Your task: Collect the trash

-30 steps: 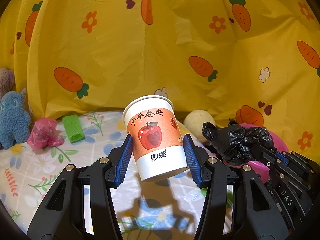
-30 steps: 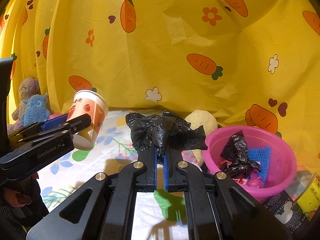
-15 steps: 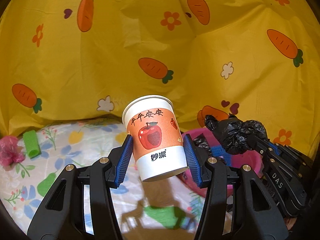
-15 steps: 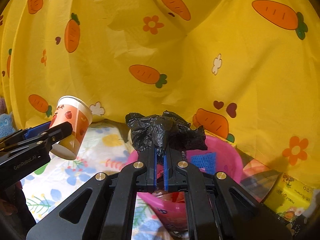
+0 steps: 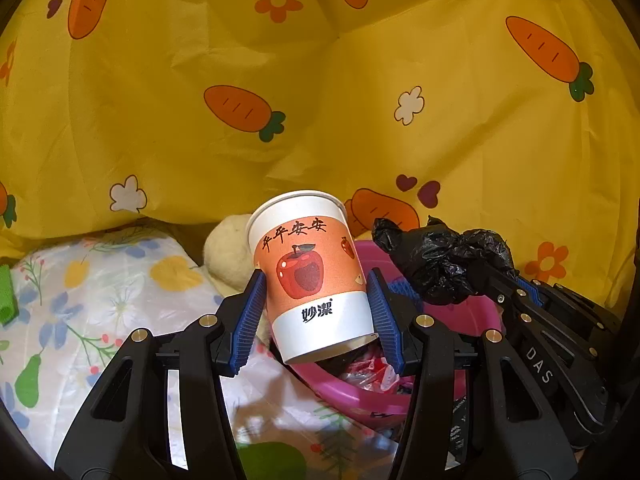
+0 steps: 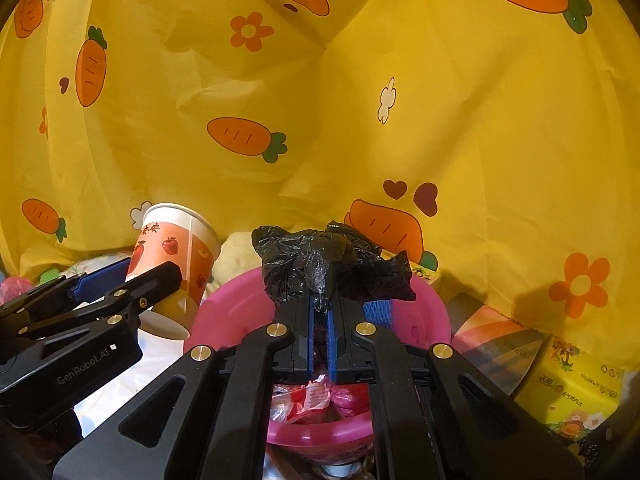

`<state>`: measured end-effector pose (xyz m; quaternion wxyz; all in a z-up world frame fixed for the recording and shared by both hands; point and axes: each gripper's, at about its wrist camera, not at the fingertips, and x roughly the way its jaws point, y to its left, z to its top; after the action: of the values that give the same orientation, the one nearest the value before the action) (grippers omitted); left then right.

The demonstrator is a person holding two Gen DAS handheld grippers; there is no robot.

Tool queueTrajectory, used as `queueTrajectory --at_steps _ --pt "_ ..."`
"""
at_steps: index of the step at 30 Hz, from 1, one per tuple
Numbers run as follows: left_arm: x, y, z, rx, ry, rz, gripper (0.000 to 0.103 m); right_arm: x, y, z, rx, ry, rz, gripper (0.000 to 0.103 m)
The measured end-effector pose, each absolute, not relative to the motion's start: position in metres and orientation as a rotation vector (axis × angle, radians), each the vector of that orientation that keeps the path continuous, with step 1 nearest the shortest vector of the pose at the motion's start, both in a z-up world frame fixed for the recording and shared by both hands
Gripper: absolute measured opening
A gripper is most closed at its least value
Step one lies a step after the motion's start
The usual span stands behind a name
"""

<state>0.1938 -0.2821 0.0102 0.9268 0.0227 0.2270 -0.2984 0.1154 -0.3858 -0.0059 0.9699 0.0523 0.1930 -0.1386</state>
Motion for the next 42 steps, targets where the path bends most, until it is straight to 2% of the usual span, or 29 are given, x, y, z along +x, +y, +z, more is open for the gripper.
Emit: queueTrajectory --at_steps 31,34,36,38,40,42 --pt "0.210 -0.300 -0.015 0.019 0.529 -0.698 0.053 0.128 -0.404 -0.023 0.139 0.416 -0.285 0.008" --pt "0.210 -0.300 -0.016 0.010 0.533 -0.724 0.054 0.129 -0.404 -0.024 0.142 0.417 -0.286 0.018" --pt "0.210 -0.299 -0.017 0.006 0.538 -0.733 0.056 0.128 -0.404 -0.024 0.144 0.413 -0.288 0.030" --pt "0.211 -0.298 -0.017 0.005 0.540 -0.733 0.057 0.126 -0.404 -0.024 0.147 0.409 -0.292 0.034" --pt "0.212 -0.295 -0.017 -0.005 0.544 -0.722 0.067 0.125 -0.405 -0.025 0.152 0.406 -0.298 0.036" --pt "0.213 -0.289 -0.017 -0.011 0.542 -0.706 0.069 0.124 -0.406 -0.024 0.157 0.404 -0.303 0.039"
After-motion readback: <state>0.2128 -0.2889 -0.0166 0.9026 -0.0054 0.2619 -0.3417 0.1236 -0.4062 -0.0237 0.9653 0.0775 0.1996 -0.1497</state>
